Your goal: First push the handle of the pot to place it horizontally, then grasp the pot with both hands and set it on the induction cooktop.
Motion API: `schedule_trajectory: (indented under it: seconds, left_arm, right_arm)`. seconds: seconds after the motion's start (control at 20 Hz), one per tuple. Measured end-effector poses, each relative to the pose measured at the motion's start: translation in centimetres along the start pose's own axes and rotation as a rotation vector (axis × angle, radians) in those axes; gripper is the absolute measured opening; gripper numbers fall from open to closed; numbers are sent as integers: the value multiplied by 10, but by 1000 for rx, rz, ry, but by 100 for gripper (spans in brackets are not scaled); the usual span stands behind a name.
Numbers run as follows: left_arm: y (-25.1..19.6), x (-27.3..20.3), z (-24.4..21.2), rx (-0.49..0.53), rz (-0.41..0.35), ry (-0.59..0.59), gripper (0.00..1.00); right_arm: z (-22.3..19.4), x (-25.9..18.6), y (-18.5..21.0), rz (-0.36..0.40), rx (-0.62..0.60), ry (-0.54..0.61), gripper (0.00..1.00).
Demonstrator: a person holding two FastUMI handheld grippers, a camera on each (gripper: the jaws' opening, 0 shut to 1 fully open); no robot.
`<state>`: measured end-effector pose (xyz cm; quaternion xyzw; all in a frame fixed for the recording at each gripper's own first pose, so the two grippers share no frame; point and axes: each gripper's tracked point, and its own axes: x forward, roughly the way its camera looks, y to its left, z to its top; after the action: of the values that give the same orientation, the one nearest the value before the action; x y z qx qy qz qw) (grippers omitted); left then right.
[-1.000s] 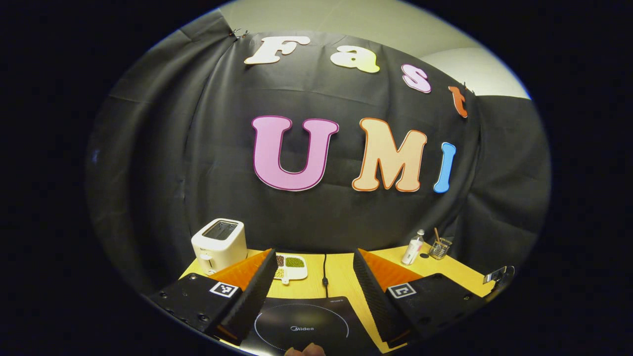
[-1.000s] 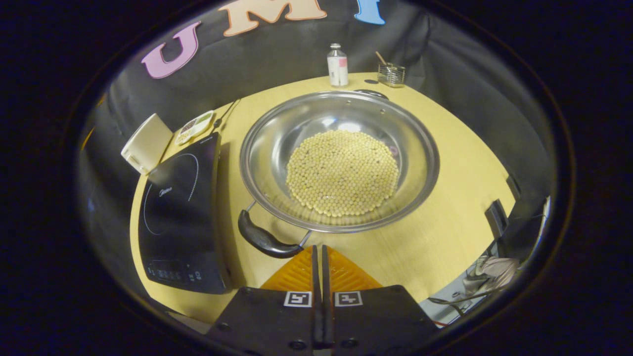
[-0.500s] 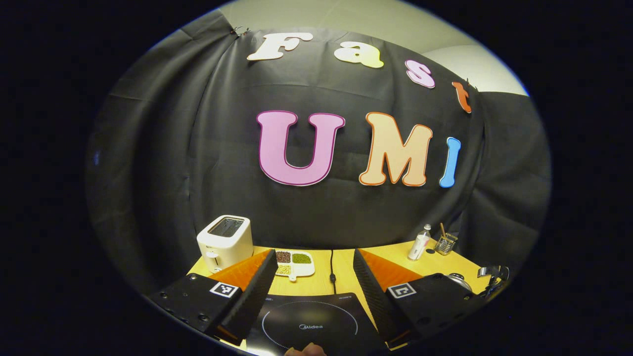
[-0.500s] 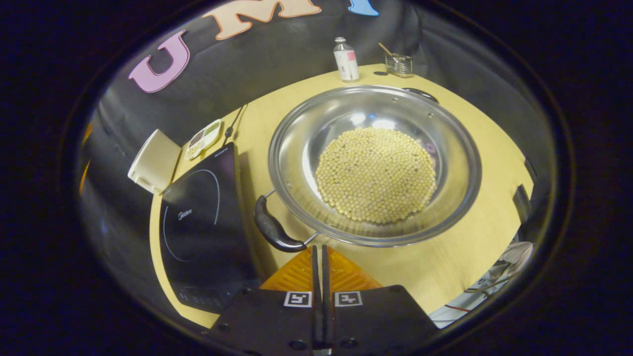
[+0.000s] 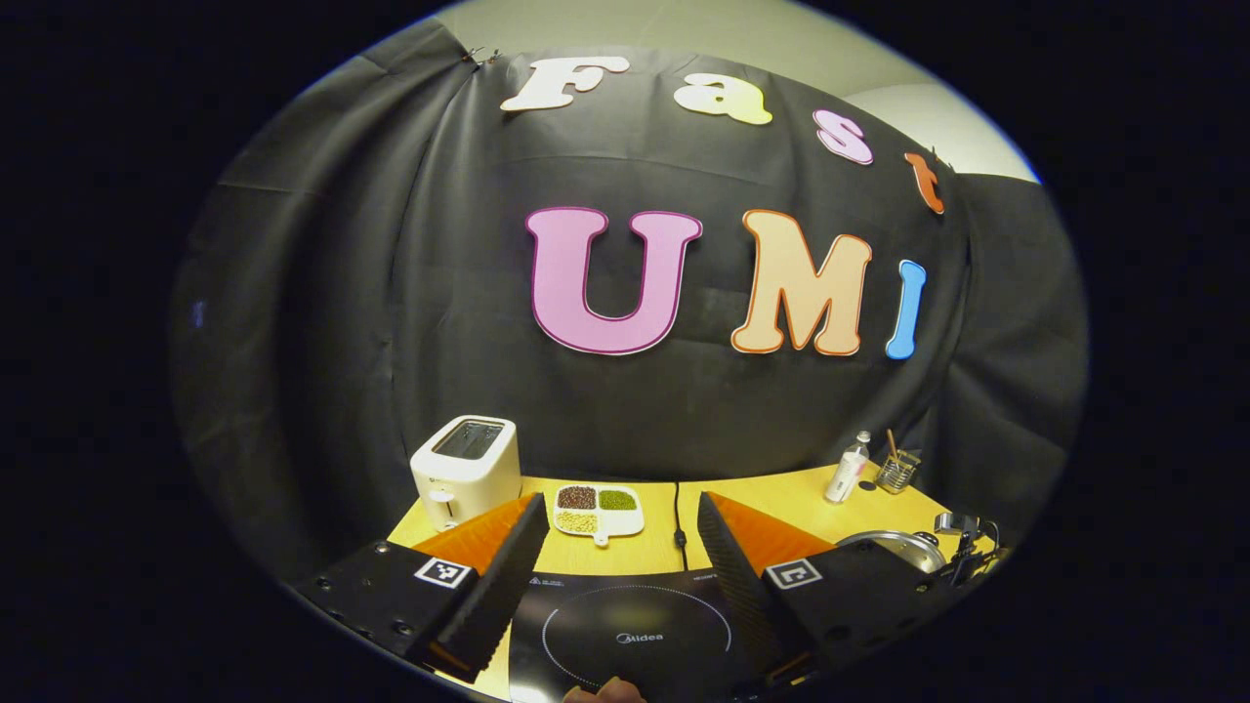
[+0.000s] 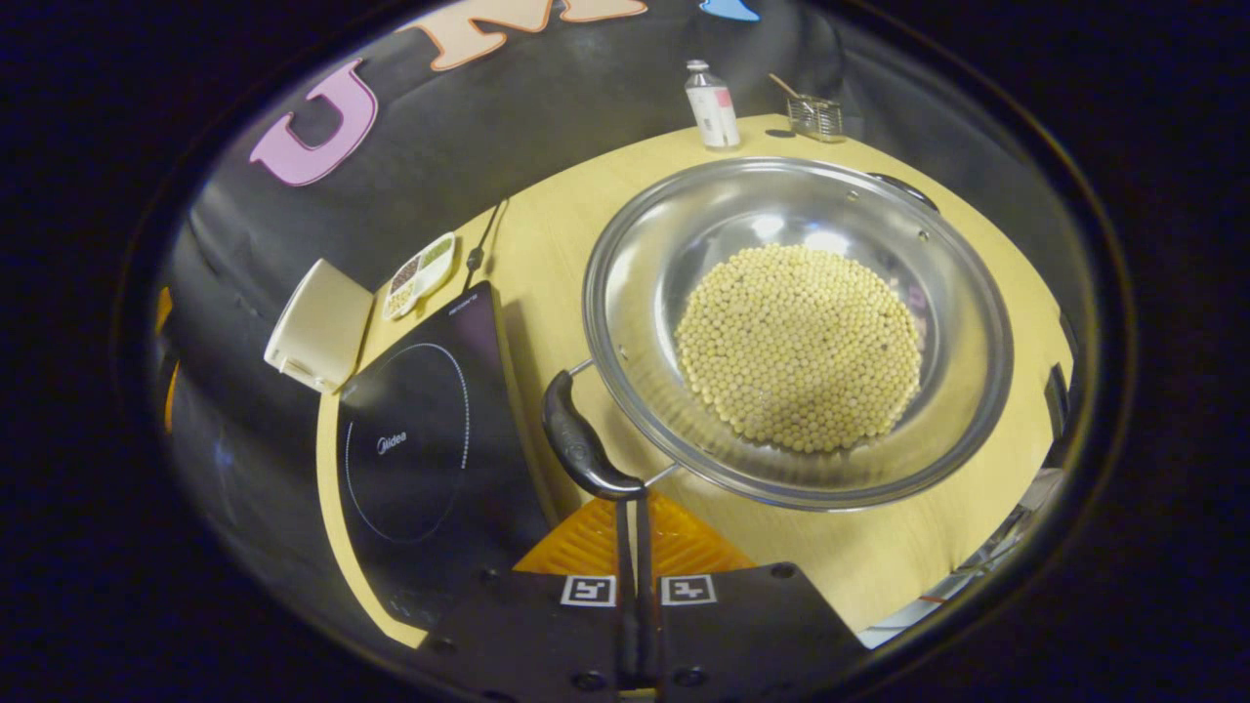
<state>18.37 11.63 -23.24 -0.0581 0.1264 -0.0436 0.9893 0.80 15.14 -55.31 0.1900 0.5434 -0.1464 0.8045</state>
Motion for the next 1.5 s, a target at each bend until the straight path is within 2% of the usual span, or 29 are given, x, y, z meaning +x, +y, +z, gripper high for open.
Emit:
schedule_trajectory:
  seconds: [0.25, 0.35, 0.5, 0.55, 0.6, 0.7, 0.9, 1.0, 1.05, 1.1, 1.15, 1.2, 1.35, 1.4, 1.45, 1.5]
  left_arm:
    - [-2, -3, -5, -2, 5, 27, 94]
    - [-7, -3, -7, -3, 1, 41, 94]
    - [-21, -7, -14, -9, -27, 76, 94]
    - [-27, -7, -18, -11, -38, 96, 94]
    - [-34, -8, -26, -15, -47, 121, 94]
    - [-50, -11, -35, -29, -64, 162, 94]
    - [-97, -16, -68, -48, -101, 273, 94]
    - [-123, -17, -87, -52, -106, 325, 94]
    - [-137, -19, -99, -61, -112, 366, 95]
    - [-149, -21, -111, -61, -114, 411, 95]
    - [-159, -22, -122, -63, -103, 447, 95]
    - [-168, -18, -131, -58, -92, 468, 95]
    - [-189, -12, -146, -83, -63, 504, 95]
    - [-197, -12, -155, -100, -61, 529, 95]
    - [-203, -12, -165, -118, -56, 554, 95]
    - [-208, -10, -175, -134, -51, 581, 95]
  right_arm:
    - [5, -2, 7, 29, 9, 4, 0]
    - [6, -10, 10, 57, 11, 0, 2]
    - [12, -29, 13, 117, 9, -26, 0]
    - [18, -32, 14, 136, 8, -37, 3]
    - [24, -37, 11, 150, 2, -52, 0]
    - [41, -43, -1, 163, -14, -85, 3]
    - [81, -45, -45, 164, -76, -148, 2]
    - [104, -46, -74, 149, -135, -176, 0]
    - [119, -46, -88, 141, -177, -198, 4]
    - [132, -48, -104, 127, -218, -212, 0]
    - [145, -48, -116, 119, -251, -223, 0]
    - [158, -48, -126, 121, -275, -240, 13]
    - [193, -45, -155, 129, -330, -284, 22]
    - [203, -43, -166, 117, -350, -293, 28]
    - [211, -39, -176, 110, -362, -296, 28]
    - [216, -37, -186, 101, -370, -300, 38]
